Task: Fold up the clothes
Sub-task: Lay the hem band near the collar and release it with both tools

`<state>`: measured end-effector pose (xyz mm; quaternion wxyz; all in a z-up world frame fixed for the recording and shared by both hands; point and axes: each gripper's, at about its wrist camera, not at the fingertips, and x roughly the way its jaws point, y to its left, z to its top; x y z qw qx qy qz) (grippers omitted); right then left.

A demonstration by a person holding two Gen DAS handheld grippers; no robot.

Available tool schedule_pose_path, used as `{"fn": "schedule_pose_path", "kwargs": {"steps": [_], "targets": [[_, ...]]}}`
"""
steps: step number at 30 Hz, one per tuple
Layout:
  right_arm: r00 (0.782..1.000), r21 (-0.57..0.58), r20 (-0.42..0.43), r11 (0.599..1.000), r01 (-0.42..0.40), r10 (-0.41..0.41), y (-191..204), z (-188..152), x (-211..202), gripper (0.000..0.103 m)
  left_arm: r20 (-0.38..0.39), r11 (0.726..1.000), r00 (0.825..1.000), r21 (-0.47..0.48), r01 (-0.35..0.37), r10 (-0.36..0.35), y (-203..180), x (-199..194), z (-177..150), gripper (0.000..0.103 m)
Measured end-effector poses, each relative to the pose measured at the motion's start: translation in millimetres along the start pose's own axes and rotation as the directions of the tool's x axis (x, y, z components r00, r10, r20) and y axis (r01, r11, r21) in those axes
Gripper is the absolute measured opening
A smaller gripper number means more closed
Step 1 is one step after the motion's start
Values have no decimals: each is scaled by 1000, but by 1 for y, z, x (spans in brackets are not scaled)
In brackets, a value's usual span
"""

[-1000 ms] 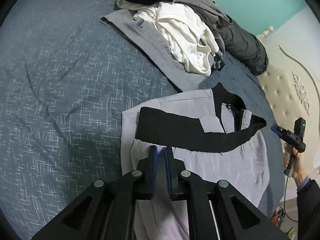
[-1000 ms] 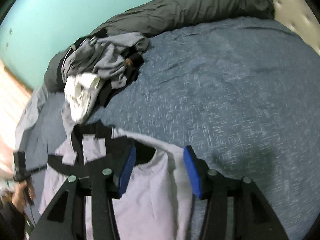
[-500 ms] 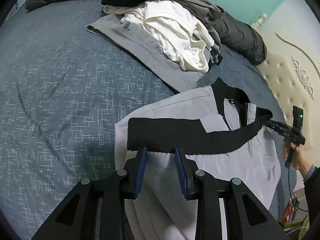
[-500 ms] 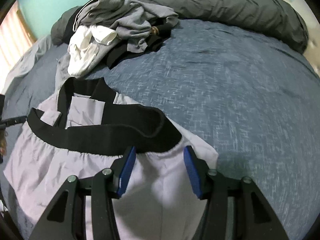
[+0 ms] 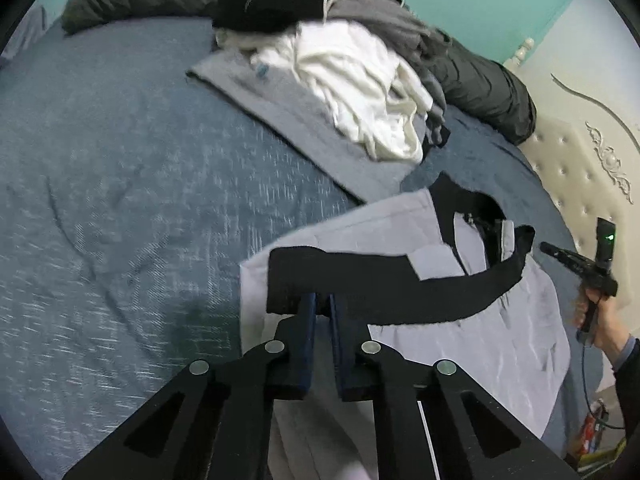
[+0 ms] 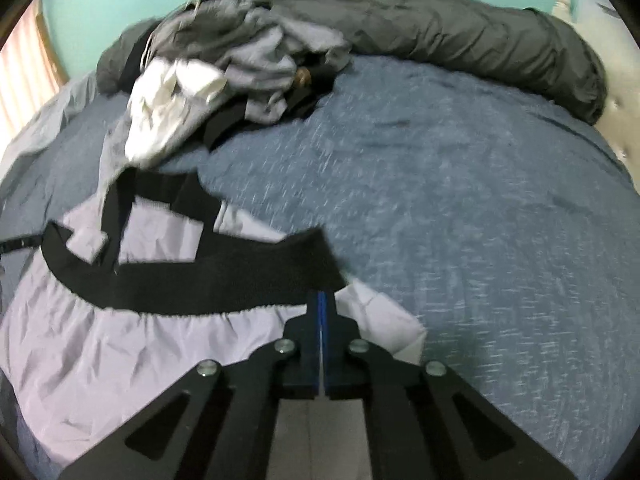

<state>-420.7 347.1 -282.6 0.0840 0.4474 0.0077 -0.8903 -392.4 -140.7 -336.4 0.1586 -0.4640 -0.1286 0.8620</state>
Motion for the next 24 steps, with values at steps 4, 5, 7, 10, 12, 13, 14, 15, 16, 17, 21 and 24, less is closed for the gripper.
{"fn": "schedule_pose_path", "kwargs": {"steps": [4,5,7,10,12,13,14,15,16,17,21,24], "targets": [[997,80,76,997,13,-19,-22,11,-27,0,57,1000,998,19,-11,10,-9,-20,10,7],[996,94,82,996,10,-18,-26,13,-30,0,63,1000,998,24,-13,11,-11,-22,13,7],[998,112,64,993,-34,27,-32,16,-28,0,52,999,998,40,-25,23,-15,-20,17,7],[993,98,-19,989,-113,115,-23,10,-12,1,39,999,999,37,-32,30,-16,-16,20,7],[991,73,-44,989,-126,130,-12,4,-2,10,35,999,999,23,-33,32,-12,-13,19,7],[992,66,-47,991,-116,120,-7,1,3,31,32,999,999,17,-33,33,-10,-11,18,7],[992,68,-54,992,-107,111,-4,0,9,42,30,999,999,18,-36,35,-10,-11,16,7],[992,70,-66,992,-104,109,-3,-1,15,50,27,999,999,19,-38,37,-9,-10,15,7],[991,71,-80,992,-101,106,-1,-1,22,50,24,999,999,20,-39,39,-8,-9,14,7],[991,68,-96,994,-83,89,0,-2,28,50,21,999,999,22,-38,38,-8,-8,13,7],[994,1,-100,999,-33,33,10,1,38,50,19,999,999,34,-40,39,-7,-5,14,7],[996,-42,-92,999,-6,2,14,-1,40,29,20,999,999,35,-39,39,-6,-3,13,7]]}}
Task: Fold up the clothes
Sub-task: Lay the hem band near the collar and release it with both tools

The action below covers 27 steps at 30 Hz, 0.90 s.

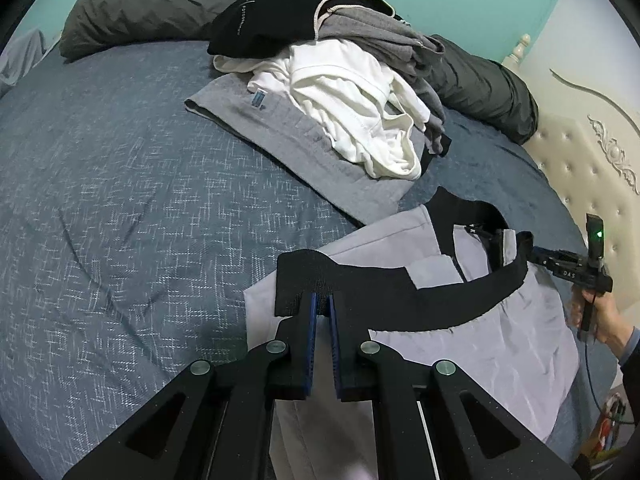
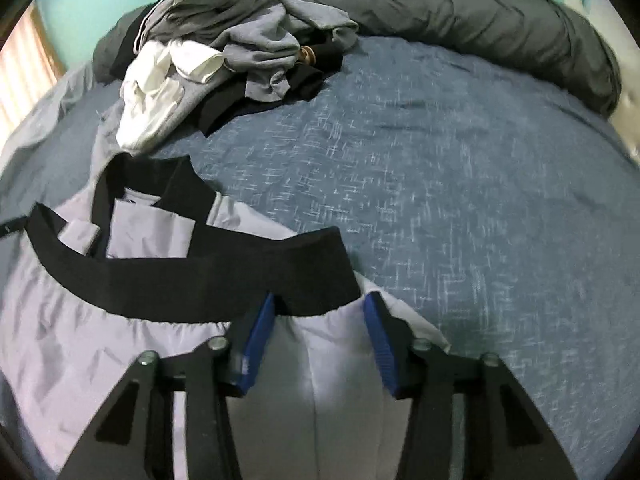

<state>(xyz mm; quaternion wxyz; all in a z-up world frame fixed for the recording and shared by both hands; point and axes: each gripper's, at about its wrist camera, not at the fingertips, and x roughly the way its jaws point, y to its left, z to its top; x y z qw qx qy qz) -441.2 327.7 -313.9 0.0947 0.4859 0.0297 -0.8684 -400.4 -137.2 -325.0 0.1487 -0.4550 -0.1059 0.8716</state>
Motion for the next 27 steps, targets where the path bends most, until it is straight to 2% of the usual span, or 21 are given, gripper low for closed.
{"fn": "schedule_pose_path", "kwargs": {"steps": [3,5,11,15,18,22,24,27], "targets": [[1000,-19,2,1000,2,-2,1,-1,1,14,2,1000,1000,-6,2,-2,0,0,-1,7],[1000,-31,0,1000,-2,2,3,-1,1,10,2,1000,1000,-5,1,-1,-1,-1,-1,7],[997,-6,78,1000,-8,8,-1,3,-20,9,20,1000,1000,0,-3,3,-5,-11,3,7],[984,43,180,999,-27,19,-15,7,-51,8,68,1000,998,-2,0,0,-12,-26,11,7],[979,77,205,997,-30,13,-26,14,-64,8,75,1000,997,-5,-7,7,-16,-28,21,7],[983,111,183,994,-11,-10,-35,21,-57,8,41,999,999,-40,-18,20,-9,-11,37,7],[990,130,139,991,16,-35,-38,22,-41,8,11,998,999,-48,-50,51,-5,2,40,2],[995,155,70,986,56,-68,-41,17,-15,9,-35,993,995,-69,-94,91,7,22,40,2]]}}
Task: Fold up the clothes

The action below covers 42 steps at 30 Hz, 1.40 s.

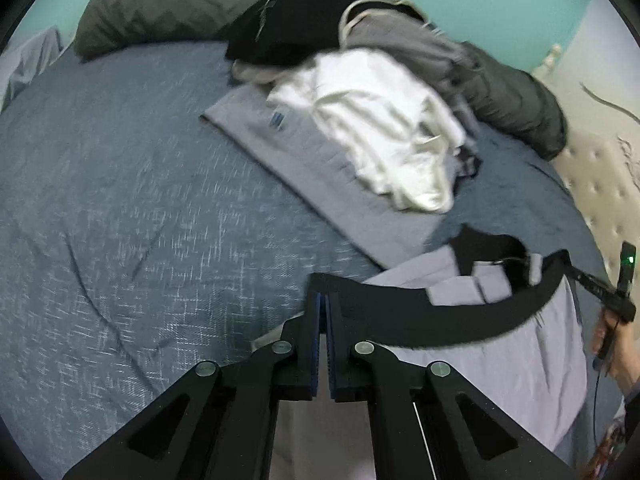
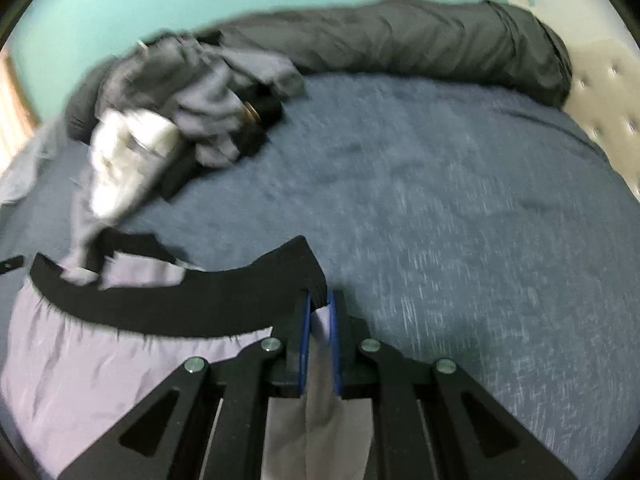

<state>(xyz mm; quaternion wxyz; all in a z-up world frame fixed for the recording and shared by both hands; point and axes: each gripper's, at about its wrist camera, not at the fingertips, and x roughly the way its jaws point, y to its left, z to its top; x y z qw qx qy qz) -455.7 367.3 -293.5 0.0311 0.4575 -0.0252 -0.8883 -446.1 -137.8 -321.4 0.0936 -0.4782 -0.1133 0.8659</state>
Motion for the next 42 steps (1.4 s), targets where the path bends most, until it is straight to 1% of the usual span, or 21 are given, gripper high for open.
{"fn": "schedule_pose_path", "kwargs": {"steps": [2,5,6,9,10,11,12,13,15,17,20,22,24,28,32,35,36,40,42], "targets": [[1000,9,-29,1000,-3,3,1,-7,14,9,-14,1000,1000,-20,9,-9,6,6,-4,2],[998,19,-53,1000,-15,16,1,-14,20,10,-24,998,999,-38,42,-43,13,3,-13,2],[998,27,-62,999,-17,19,0,-15,20,13,-27,998,998,-42,55,-56,15,-1,-17,2],[998,55,-53,998,-25,28,-6,-14,7,18,-30,996,996,-31,81,-82,21,-23,-29,3],[999,53,-47,998,-23,26,-7,-14,-2,23,-31,995,995,-25,97,-98,23,-33,-33,3],[999,51,-43,998,-25,28,-7,-14,-9,24,-39,991,991,-22,130,-131,25,-43,-40,5],[998,54,-34,997,-45,47,-9,-17,-20,26,-49,989,987,-18,150,-151,24,-51,-48,9],[997,54,-26,996,-78,79,-10,-22,-32,32,-60,985,984,-8,170,-170,22,-61,-58,13],[990,42,-17,989,-139,139,-10,-36,-55,42,-80,978,975,10,208,-206,17,-77,-78,30],[983,22,-17,983,-184,184,-10,-55,-79,43,-104,975,971,33,220,-216,13,-92,-101,33],[970,14,-38,971,-241,241,-17,-90,-111,43,-127,974,968,36,224,-218,12,-109,-136,34],[962,19,-67,964,-266,266,-20,-116,-127,43,-136,974,966,31,226,-220,14,-116,-152,34],[954,19,-106,960,-280,280,-22,-142,-139,43,-148,974,965,36,225,-217,15,-121,-167,34],[949,-10,-165,962,-274,269,-19,-183,-156,43,-176,976,966,72,204,-189,10,-126,-189,34],[946,23,-193,965,-261,261,-22,-203,-157,44,-198,980,970,112,167,-143,7,-124,-205,34],[955,-12,-223,979,-205,198,-17,-211,-151,45,-205,982,971,117,147,-120,8,-121,-212,34],[956,-19,-226,980,-198,188,-15,-213,-149,45,-204,982,972,120,143,-117,8,-120,-213,34],[955,23,-207,977,-211,211,-15,-216,-145,45,-201,981,975,144,128,-98,4,-116,-216,34],[959,14,-205,980,-198,197,-13,-216,-143,45,-190,979,976,149,141,-111,1,-117,-215,34]]}}
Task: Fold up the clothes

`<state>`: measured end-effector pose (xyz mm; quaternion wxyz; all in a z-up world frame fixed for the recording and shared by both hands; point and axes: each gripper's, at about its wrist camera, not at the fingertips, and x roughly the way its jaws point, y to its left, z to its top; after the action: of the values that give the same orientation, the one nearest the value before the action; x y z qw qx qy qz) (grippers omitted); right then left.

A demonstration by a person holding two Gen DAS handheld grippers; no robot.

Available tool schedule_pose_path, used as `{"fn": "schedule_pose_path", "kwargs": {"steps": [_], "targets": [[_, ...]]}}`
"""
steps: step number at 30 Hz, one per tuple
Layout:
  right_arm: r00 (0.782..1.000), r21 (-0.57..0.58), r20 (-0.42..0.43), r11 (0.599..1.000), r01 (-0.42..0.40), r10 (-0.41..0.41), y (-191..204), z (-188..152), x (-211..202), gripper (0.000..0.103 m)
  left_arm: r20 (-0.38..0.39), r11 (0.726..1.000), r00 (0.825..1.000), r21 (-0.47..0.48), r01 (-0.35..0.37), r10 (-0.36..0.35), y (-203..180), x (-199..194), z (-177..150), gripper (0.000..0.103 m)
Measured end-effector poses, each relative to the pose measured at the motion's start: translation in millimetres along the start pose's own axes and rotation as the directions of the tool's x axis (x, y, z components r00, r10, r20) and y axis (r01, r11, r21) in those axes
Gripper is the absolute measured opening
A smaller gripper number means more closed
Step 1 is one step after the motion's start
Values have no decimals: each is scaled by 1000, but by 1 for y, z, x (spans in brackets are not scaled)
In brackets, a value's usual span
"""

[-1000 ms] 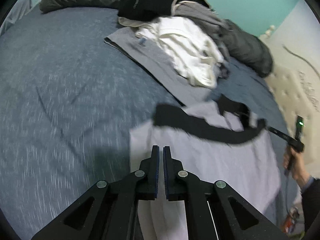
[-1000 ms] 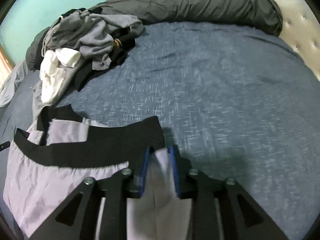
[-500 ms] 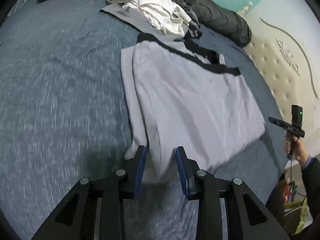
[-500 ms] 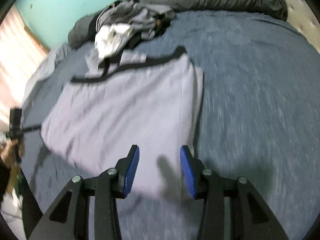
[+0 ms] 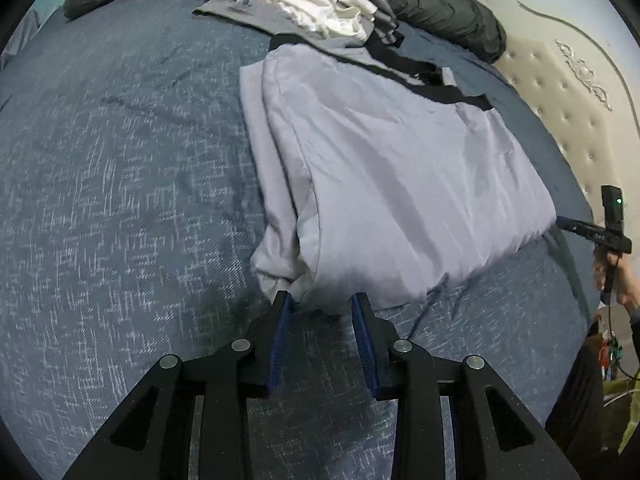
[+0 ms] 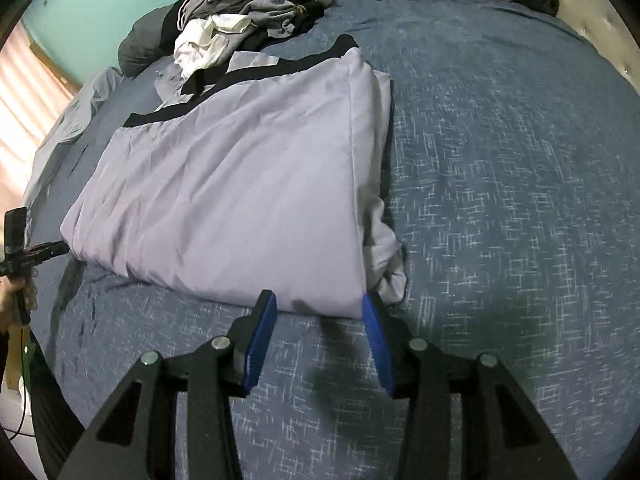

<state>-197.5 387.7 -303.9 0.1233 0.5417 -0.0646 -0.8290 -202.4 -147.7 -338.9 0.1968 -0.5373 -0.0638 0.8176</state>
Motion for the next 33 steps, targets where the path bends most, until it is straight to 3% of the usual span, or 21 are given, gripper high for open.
{"fn": "schedule_pose_path", "kwargs": {"steps": [4,6,7,8,10,12,19,29,33], "targets": [[1000,24,10,1000,-10,10,-1,1,9,45,-22,999,1000,41,16,-15,-9,6,1,29],[1000,40,19,999,-20,19,-2,1,13,45,-33,997,999,80,-7,10,-16,8,1,9],[1000,33,23,999,-12,11,-1,2,14,43,-32,996,999,91,-15,18,-18,8,1,7],[1000,27,26,1000,-4,3,0,2,15,38,-27,996,999,92,-16,19,-18,7,1,5],[999,38,40,999,8,-10,-2,3,14,12,-13,994,999,103,-37,38,-19,3,1,3],[998,55,55,998,19,-22,-5,4,11,5,17,986,996,142,-88,87,-22,-3,-1,3],[991,60,135,998,14,-22,-6,17,-15,3,12,983,996,162,-92,91,-16,-13,-9,3],[999,79,12,996,41,-42,-22,4,3,4,-27,998,998,28,-57,58,8,-20,-21,4],[997,78,61,996,41,-45,-28,7,-19,4,21,1000,1000,-5,-10,10,6,-46,-18,4]]}}
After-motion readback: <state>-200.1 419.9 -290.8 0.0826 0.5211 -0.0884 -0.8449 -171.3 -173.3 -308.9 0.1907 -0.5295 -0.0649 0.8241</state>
